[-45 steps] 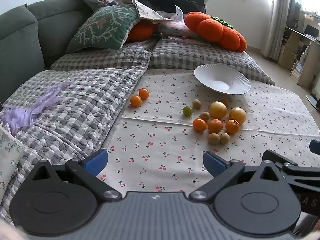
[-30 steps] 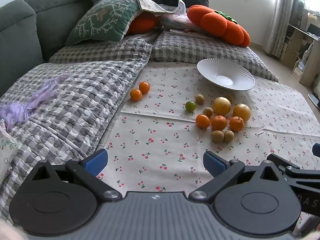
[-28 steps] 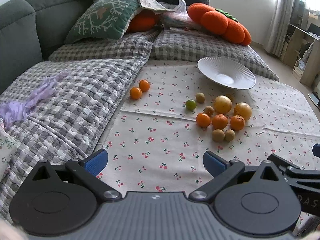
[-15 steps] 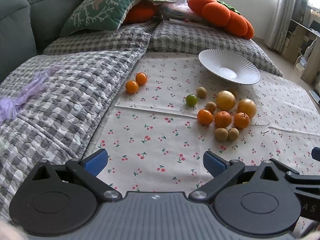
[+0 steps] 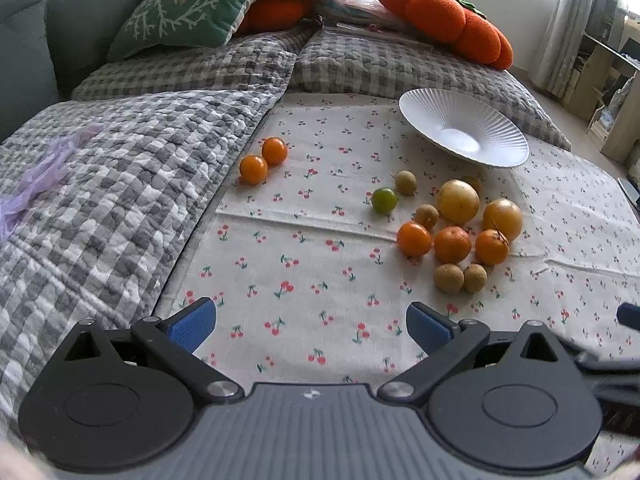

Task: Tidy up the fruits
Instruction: 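Move both tools toward the fruit cluster near the white plate, then grasp a large yellow fruit with the left tool while the right tool grasps another, then carry both yellow fruits to the white plate and open both tools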

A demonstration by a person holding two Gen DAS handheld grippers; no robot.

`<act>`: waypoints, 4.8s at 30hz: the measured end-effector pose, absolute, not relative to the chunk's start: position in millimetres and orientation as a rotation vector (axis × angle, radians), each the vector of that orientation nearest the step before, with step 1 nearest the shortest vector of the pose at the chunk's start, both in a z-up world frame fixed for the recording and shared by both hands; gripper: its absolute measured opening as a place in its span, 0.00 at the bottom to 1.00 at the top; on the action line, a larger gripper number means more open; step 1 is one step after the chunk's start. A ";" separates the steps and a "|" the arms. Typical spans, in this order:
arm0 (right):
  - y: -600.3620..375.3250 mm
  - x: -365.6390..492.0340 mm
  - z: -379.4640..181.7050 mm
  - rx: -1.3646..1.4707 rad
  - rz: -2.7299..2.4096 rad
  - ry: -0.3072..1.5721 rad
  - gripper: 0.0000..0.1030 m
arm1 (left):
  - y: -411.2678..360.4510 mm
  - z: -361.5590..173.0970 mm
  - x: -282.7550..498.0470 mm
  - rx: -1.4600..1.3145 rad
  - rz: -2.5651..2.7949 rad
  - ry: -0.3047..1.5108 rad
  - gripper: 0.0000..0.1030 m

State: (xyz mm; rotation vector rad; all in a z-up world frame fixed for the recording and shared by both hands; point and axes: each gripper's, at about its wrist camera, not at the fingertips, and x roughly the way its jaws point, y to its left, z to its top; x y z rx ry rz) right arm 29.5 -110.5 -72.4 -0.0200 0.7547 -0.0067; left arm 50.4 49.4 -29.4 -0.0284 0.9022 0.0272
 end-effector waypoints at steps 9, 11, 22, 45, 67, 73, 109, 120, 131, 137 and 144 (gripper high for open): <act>-150.4 90.6 -51.0 0.044 0.050 0.727 0.95 | 71.7 -27.2 94.9 -0.130 0.038 0.910 0.91; -154.7 107.4 -52.6 0.065 0.077 0.749 0.90 | 68.1 -26.7 105.8 -0.143 0.006 0.918 0.91; -153.1 151.5 -79.8 0.162 0.236 0.853 0.64 | 3.4 -40.0 173.8 -0.104 -0.179 0.905 0.91; -145.9 177.2 -97.1 0.017 0.189 0.899 0.43 | -34.7 -71.8 211.7 0.030 -0.287 0.899 0.83; -197.9 173.4 -68.9 0.242 0.046 0.870 0.42 | -56.0 -74.5 198.0 0.137 -0.404 0.811 0.70; -195.0 175.6 -67.9 0.241 0.051 0.869 0.42 | -70.7 -86.3 199.2 0.191 -0.460 0.812 0.47; -198.0 289.8 -74.1 0.315 0.117 0.757 0.42 | -93.1 -47.8 311.4 0.130 -0.421 0.752 0.36; -186.1 317.9 -89.9 0.275 0.113 0.738 0.42 | -101.3 -74.0 336.4 0.222 -0.449 0.737 0.36; -171.0 313.6 -98.5 0.066 0.137 0.637 0.44 | -105.8 -88.5 334.1 0.324 -0.459 0.683 0.38; -177.4 313.6 -96.6 0.120 0.151 0.663 0.49 | -101.5 -85.4 336.8 0.261 -0.472 0.695 0.45; -194.8 305.1 -82.7 0.259 0.153 0.656 0.60 | -83.6 -70.2 330.8 0.156 -0.467 0.691 0.64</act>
